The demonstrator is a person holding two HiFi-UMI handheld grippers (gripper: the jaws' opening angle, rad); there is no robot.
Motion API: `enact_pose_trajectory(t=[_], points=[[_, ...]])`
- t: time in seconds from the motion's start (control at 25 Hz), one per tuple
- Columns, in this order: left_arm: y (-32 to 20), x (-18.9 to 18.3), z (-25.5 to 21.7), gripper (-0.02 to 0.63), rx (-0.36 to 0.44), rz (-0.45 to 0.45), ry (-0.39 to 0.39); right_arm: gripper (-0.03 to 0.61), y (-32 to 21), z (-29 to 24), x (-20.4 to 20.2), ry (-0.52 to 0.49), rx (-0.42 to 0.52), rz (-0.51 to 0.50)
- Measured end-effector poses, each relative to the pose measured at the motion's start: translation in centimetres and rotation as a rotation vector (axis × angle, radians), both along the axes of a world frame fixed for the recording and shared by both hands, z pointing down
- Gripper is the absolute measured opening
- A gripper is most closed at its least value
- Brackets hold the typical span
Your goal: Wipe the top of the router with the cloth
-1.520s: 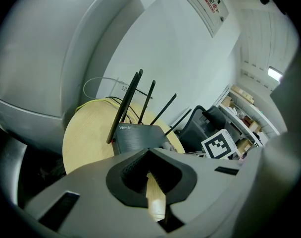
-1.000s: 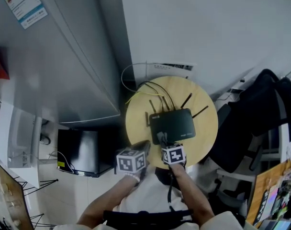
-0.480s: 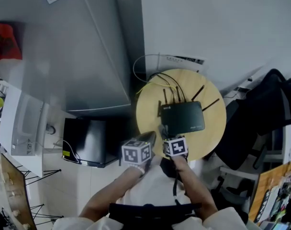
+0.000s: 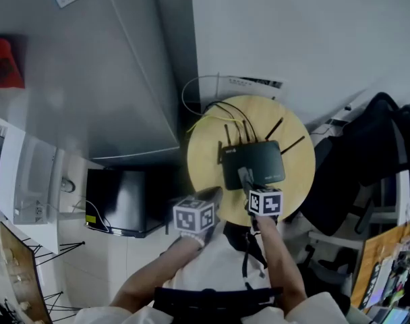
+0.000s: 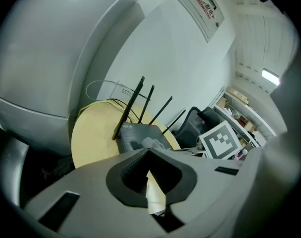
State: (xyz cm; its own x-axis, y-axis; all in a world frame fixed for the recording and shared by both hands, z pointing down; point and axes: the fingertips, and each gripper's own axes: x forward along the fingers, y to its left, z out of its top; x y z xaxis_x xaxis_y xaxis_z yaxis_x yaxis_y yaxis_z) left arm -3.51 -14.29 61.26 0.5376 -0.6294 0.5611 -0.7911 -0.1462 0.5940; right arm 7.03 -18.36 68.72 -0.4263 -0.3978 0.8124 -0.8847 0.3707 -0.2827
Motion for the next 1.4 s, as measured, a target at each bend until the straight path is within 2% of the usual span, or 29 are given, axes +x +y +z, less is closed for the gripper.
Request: enact_pose_trajectory(t=[0.28, 0.56, 0.92, 1.12, 1.4], points=[[-2.1, 5.2, -0.2, -0.002, 0.011, 0.089, 0.06, 0.04, -4.5, -1.2, 10.4, 0.063, 0.031, 0.159], [-4.9, 10.9, 0.0, -0.002, 0.004, 0.171, 0.074, 0.04, -7.1, -0.3, 16.4, 0.112, -0.001, 0.176], [-7.2, 15.2, 0.7, -0.002, -0.016, 0.203, 0.079, 0.041, -9.3, 3.0, 18.2, 0.15, -0.075, 0.021], [-7.2, 14.9, 1.5, -0.002, -0.046, 0.171, 0.063, 0.041, -10.5, 4.5, 17.1, 0.08, -0.112, -0.035], [-6.4, 13.6, 2.3, -0.002, -0.073, 0.141, 0.054, 0.04, -10.3, 5.0, 17.2, 0.055, -0.127, -0.051]])
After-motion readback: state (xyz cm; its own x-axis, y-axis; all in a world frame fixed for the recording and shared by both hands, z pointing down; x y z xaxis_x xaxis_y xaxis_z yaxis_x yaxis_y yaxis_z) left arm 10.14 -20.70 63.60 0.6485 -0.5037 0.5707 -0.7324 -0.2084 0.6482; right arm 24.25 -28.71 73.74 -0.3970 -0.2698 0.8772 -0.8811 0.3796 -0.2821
